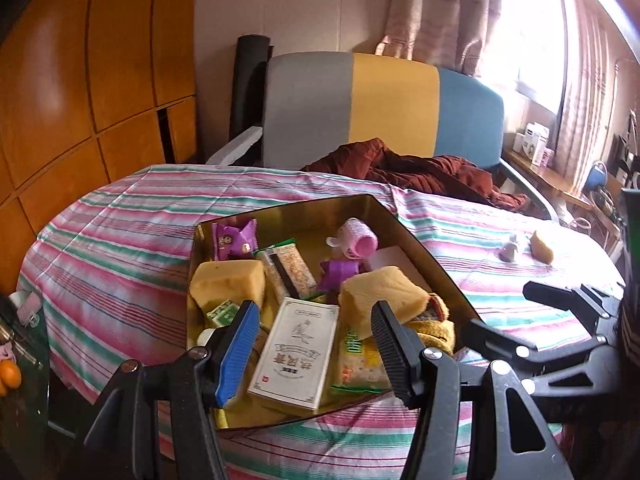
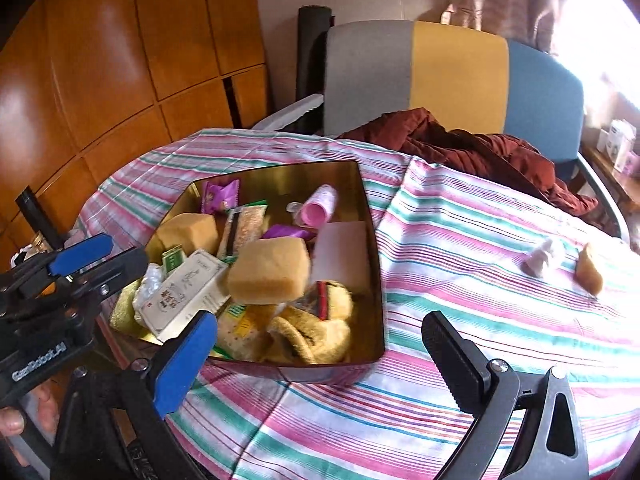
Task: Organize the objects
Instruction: 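Withdraw both open tools from the tray toward the last items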
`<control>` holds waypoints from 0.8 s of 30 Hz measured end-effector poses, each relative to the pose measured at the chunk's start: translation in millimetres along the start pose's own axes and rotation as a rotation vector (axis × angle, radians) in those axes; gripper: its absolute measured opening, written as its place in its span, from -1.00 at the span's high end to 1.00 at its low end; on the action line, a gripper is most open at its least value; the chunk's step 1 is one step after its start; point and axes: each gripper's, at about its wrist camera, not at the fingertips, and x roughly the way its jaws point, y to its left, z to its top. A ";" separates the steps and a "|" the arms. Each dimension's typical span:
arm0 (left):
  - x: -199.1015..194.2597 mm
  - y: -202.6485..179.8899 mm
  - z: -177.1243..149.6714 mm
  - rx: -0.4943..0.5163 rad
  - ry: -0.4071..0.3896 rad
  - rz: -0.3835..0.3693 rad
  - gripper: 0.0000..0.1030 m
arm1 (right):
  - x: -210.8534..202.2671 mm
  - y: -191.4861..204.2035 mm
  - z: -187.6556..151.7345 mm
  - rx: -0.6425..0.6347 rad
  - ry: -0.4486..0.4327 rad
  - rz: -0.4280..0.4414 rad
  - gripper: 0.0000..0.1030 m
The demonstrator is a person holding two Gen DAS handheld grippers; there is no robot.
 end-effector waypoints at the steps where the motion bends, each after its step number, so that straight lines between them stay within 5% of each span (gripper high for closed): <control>1: -0.2 -2.6 0.4 0.006 0.000 -0.005 -0.14 | -0.5 -3.9 -0.1 0.008 -0.001 -0.004 -0.99; 7: 1.3 -25.6 4.6 0.063 0.000 -0.056 -0.14 | -3.4 -39.7 -3.1 0.083 0.009 -0.048 -0.99; 24: 22.9 -108.4 22.5 0.222 0.050 -0.227 -0.14 | -27.6 -232.1 -10.7 0.502 0.062 -0.273 -0.99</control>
